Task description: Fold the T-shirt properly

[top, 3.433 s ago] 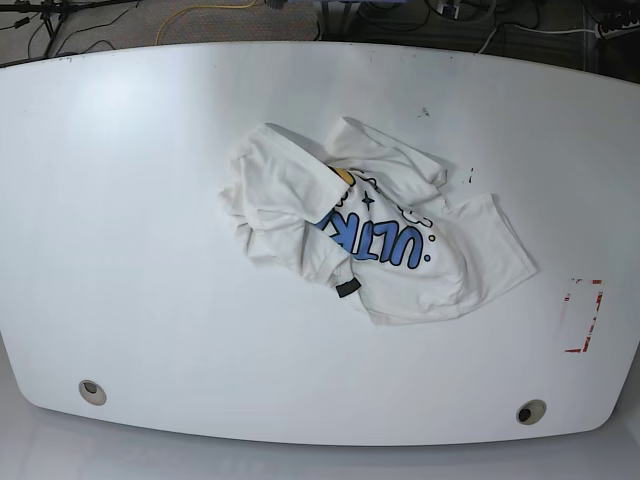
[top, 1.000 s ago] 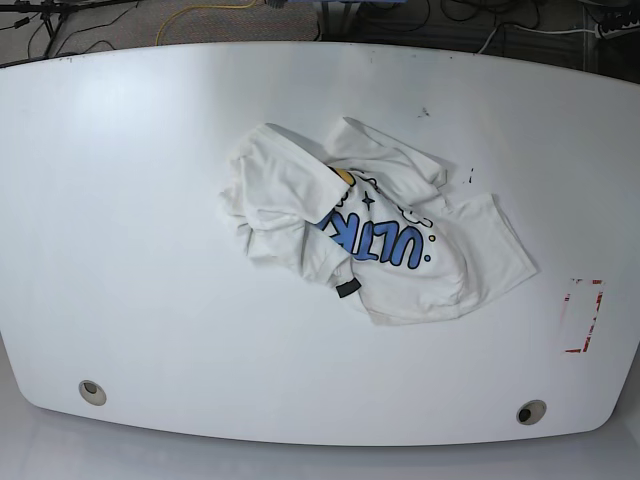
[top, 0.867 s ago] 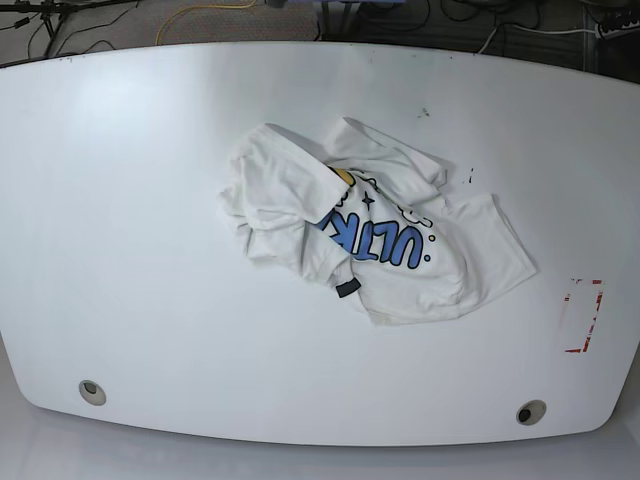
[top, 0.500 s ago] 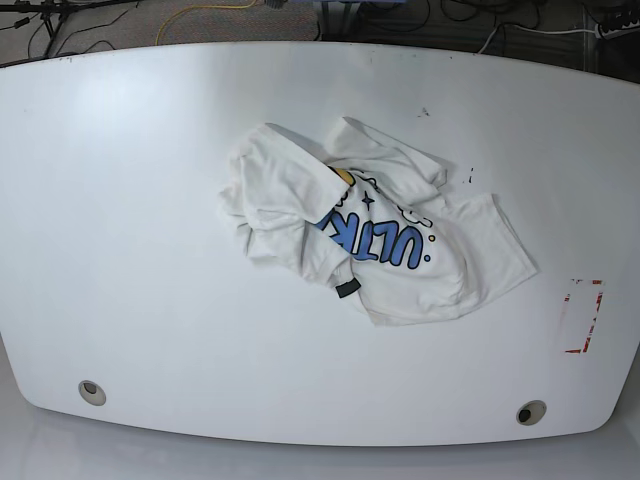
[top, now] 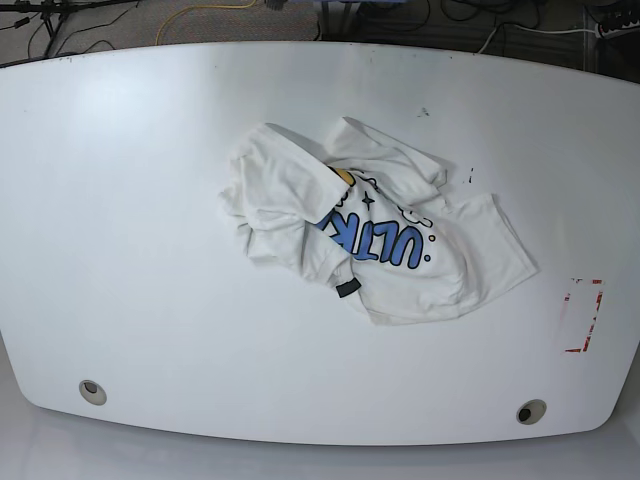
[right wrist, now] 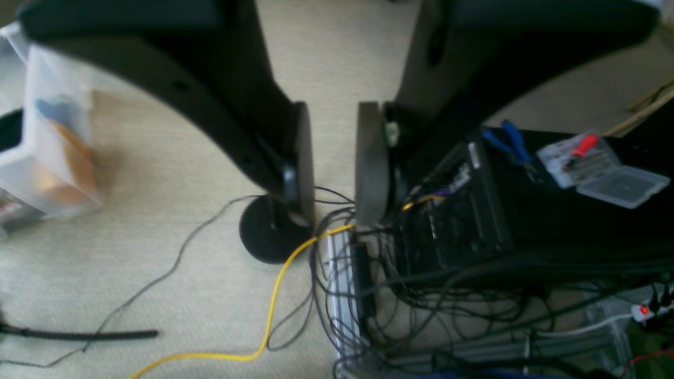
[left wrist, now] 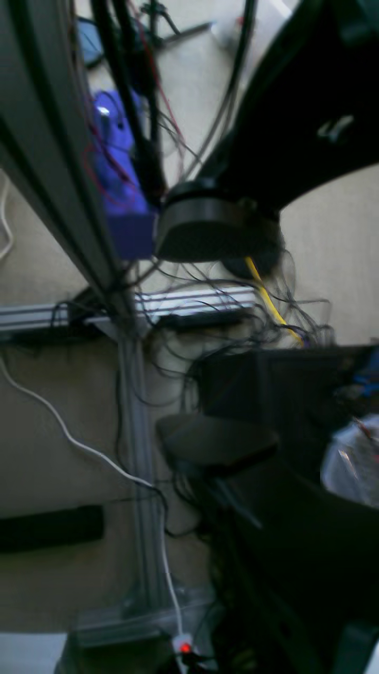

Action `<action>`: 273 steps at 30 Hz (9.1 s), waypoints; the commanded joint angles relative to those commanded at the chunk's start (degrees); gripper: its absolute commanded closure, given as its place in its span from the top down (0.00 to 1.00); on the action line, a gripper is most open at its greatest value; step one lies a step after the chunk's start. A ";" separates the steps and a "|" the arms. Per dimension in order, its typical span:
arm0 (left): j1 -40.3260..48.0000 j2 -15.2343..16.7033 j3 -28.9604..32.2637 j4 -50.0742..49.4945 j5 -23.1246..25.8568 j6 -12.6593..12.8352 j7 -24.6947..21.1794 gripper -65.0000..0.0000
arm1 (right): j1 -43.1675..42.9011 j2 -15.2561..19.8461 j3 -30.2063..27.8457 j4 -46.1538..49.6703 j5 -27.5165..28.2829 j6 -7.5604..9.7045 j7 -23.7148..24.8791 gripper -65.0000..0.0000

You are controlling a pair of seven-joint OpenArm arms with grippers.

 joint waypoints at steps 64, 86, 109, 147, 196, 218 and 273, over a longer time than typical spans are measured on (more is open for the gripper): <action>-17.93 -0.10 -16.70 27.46 1.18 -1.33 7.95 0.68 | 19.97 -0.64 -2.25 21.20 4.83 0.28 -3.14 0.33; -20.11 -0.02 -16.76 28.00 1.09 -3.22 6.56 0.81 | 27.65 -0.02 0.15 21.61 5.83 -0.06 -10.16 0.73; -39.11 -0.09 -16.14 19.76 1.76 -3.31 13.22 0.69 | 53.62 0.34 2.87 20.86 6.11 0.19 -36.14 0.67; -43.48 -1.18 -16.22 21.29 1.58 -3.42 13.99 0.72 | 66.41 -0.01 2.53 21.48 6.03 1.22 -46.54 0.69; -42.00 -1.97 -16.64 21.07 1.86 -3.46 13.82 0.75 | 66.73 -0.08 6.26 12.74 3.41 1.21 -45.31 0.58; -41.48 -1.79 -16.76 21.82 1.92 -3.60 13.60 0.75 | 68.47 -0.35 1.11 9.54 3.53 4.79 -44.85 0.68; -42.26 -1.56 -16.42 21.66 2.41 -3.50 13.58 0.76 | 64.84 -5.54 6.45 7.51 5.31 5.41 -45.82 0.01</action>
